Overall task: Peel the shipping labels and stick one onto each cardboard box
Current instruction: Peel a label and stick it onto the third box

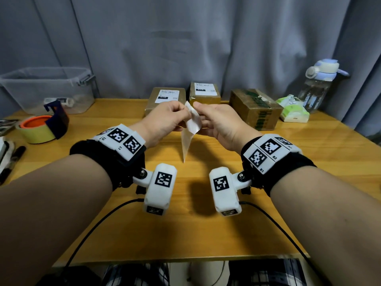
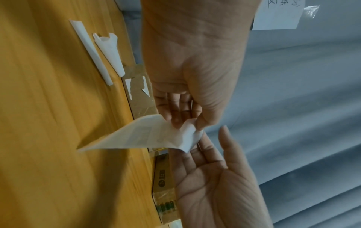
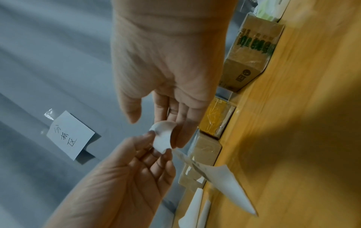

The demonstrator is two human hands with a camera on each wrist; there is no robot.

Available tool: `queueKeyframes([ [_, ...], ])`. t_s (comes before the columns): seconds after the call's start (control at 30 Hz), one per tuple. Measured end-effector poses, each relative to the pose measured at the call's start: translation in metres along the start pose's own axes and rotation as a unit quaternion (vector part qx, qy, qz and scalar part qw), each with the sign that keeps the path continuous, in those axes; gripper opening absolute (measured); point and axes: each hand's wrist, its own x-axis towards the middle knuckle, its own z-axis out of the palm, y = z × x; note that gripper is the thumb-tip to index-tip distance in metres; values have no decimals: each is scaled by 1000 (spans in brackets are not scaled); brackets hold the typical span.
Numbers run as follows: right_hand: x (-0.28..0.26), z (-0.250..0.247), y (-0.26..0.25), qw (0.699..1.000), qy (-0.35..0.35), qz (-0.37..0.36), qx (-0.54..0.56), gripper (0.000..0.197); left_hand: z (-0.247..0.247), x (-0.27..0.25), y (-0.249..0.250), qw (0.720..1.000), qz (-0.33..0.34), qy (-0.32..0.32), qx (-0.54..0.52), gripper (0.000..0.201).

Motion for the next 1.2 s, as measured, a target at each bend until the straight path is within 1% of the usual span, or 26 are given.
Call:
queueKeyframes([
  [0.1,2,-2,1,999,25,-19,-22,12,2,0,5,1000,-1,-5,7,9],
  [0.2,5,-3,0,999,34,-17,-28,8,1,2,10,1000,-8,-7,6,14],
  [0.33,6,1,-3,998,47,5,-31,12,0,7,11,999,-36,13,-13,19],
  [0.43,6,7,-2,997,79,18,-19,23,1,8,7,997,-63,30,-34,19],
  [0.47,6,8,-1,996,91,21,-14,23,2,7,7,996,-71,35,-41,18],
  [0.6,4,13,0,992,121,30,5,11,2,5,2,993,-90,53,-57,17],
  [0.73,1,14,-1,990,137,26,16,11,1,4,-2,990,-102,66,-72,15],
  [0.87,0,15,0,989,146,26,4,12,-1,3,-4,989,-108,78,-68,15],
  [1.0,0,16,2,987,161,24,0,24,-2,3,-7,989,-113,86,-48,15],
  [1.1,-2,14,1,987,160,21,-9,12,-3,3,-10,986,-125,103,-40,15],
  [1.2,-4,12,2,987,161,18,-14,13,-4,4,-14,984,-134,117,-30,16],
])
